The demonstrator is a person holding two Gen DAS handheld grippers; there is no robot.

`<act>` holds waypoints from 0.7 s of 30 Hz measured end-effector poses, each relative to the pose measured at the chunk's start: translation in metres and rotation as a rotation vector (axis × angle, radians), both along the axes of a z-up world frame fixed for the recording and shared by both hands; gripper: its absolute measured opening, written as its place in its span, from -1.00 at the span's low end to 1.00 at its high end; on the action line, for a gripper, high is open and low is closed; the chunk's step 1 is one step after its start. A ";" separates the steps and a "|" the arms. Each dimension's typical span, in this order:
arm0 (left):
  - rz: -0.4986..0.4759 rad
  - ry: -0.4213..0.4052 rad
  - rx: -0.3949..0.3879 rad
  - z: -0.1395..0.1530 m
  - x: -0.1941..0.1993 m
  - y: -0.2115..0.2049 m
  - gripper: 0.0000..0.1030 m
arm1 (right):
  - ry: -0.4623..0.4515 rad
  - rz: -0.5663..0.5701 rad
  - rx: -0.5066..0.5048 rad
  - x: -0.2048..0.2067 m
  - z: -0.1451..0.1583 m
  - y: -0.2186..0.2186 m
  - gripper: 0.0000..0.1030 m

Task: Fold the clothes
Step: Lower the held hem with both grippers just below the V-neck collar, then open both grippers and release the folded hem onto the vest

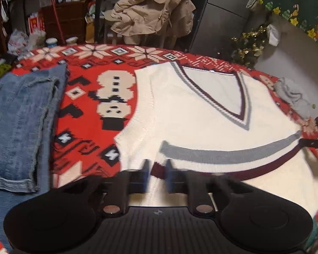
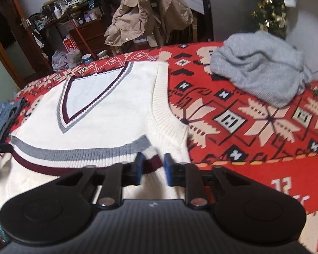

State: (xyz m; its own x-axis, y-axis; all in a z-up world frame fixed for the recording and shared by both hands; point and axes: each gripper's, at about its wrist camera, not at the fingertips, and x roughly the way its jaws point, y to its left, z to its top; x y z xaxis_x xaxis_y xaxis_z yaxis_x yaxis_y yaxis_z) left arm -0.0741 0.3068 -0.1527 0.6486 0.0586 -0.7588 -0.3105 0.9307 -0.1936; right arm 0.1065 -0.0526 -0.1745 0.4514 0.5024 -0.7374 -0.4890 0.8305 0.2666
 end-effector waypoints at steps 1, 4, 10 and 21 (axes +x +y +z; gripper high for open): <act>0.006 -0.007 0.008 0.001 -0.001 -0.001 -0.90 | 0.007 -0.011 0.011 0.001 -0.001 -0.001 -0.87; 0.023 -0.026 0.023 0.004 -0.005 -0.002 -0.91 | 0.020 -0.059 0.058 0.000 0.000 -0.008 -0.88; 0.055 -0.001 0.030 -0.005 -0.002 0.000 -0.87 | 0.043 -0.122 0.078 0.003 -0.010 -0.015 -0.87; 0.096 -0.046 0.021 0.028 -0.020 -0.002 -0.44 | -0.076 -0.128 0.058 -0.020 0.032 -0.023 -0.27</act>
State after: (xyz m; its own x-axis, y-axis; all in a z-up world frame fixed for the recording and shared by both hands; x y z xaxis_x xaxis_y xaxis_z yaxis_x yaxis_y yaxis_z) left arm -0.0939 0.3051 -0.1249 0.6733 0.1373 -0.7265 -0.3894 0.9012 -0.1906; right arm 0.0869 -0.0755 -0.1428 0.5677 0.4777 -0.6705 -0.4004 0.8718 0.2822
